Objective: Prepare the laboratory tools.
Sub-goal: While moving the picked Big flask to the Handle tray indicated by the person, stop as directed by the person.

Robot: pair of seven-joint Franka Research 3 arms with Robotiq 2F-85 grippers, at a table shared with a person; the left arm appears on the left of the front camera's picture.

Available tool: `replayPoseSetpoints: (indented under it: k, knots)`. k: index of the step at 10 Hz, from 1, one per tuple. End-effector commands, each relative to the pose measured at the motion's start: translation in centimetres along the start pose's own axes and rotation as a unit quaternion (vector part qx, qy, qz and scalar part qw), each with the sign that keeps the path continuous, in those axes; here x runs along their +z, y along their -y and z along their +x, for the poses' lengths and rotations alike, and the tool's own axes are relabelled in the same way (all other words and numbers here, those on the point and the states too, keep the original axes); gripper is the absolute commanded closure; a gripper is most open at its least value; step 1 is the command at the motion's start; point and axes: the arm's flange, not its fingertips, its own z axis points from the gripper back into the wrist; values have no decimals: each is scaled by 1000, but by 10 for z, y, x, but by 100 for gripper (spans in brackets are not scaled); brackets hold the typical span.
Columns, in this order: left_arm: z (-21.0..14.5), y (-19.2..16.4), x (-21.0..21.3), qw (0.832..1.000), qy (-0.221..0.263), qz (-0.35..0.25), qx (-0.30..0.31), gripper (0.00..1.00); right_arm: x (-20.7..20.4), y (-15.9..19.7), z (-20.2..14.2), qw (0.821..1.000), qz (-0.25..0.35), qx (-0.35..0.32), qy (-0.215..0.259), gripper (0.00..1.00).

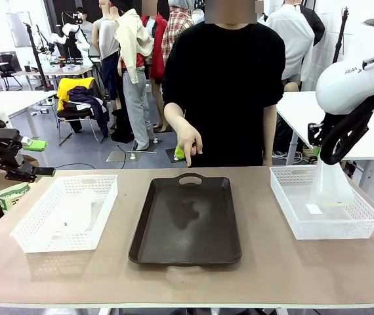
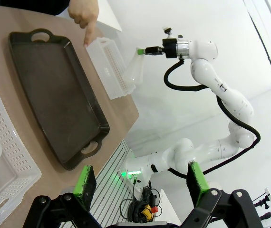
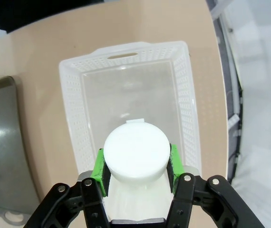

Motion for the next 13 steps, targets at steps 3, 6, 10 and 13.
replayPoseSetpoints:
  k: [3, 6, 10, 13]
  knots:
    - [0, 2, 2, 1000, 1, -6, 0, 0, 65, -42, 6, 998, 12, 57, 39, 100]
    - [0, 2, 2, 1000, 1, -6, 0, 0, 112, -107, 13, 988, 3, 128, 82, 100]
    - [0, 2, 2, 1000, 1, -6, 0, 0, 128, -224, 19, 973, 24, 209, 92, 100]
    - [0, 2, 2, 1000, 1, -6, 0, 0, 94, -310, 12, 963, 48, 259, 58, 100]
